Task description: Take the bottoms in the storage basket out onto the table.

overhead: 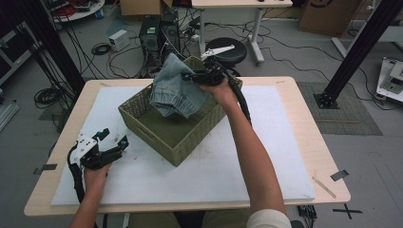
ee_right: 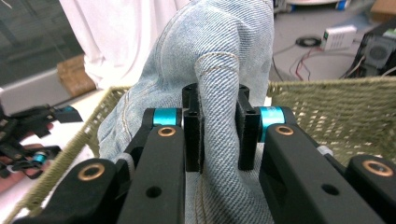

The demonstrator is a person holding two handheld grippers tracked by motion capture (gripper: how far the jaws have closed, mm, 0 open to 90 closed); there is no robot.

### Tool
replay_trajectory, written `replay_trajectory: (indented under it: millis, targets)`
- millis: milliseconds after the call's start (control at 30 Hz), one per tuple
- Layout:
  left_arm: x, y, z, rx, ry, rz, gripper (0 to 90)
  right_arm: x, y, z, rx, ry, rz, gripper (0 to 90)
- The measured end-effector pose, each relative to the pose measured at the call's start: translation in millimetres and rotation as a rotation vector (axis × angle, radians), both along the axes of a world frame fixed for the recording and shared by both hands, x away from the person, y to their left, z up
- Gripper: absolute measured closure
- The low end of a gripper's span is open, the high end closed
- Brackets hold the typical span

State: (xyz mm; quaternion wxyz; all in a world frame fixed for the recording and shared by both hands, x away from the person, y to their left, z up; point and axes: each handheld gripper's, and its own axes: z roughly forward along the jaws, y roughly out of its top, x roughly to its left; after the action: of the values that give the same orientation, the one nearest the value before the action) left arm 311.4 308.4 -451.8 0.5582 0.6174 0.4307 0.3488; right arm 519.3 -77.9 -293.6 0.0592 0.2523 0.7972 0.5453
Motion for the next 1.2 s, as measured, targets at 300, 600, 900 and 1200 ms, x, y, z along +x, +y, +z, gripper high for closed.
replay_trajectory:
  millis: [300,600,900,1200]
  targets:
    - [0.0,-0.6,-0.1,0.006,-0.002,0.002,19.6,-19.6,-35.2,21.5,0.089,-0.047,-0.003,78.3]
    - [0.1,-1.2,-0.1,0.008,-0.005,0.003,19.6,-39.9,-72.4,42.2,0.154,-0.088,-0.029,78.5]
    - [0.5,-1.3,0.0,0.01,-0.001,0.004,19.6,-62.3,-119.6,53.8,0.21,-0.127,-0.082,78.6]
    - [0.6,-1.3,0.2,0.015,0.002,0.004,19.6,-89.3,-168.2,49.6,0.233,-0.141,-0.127,78.5]
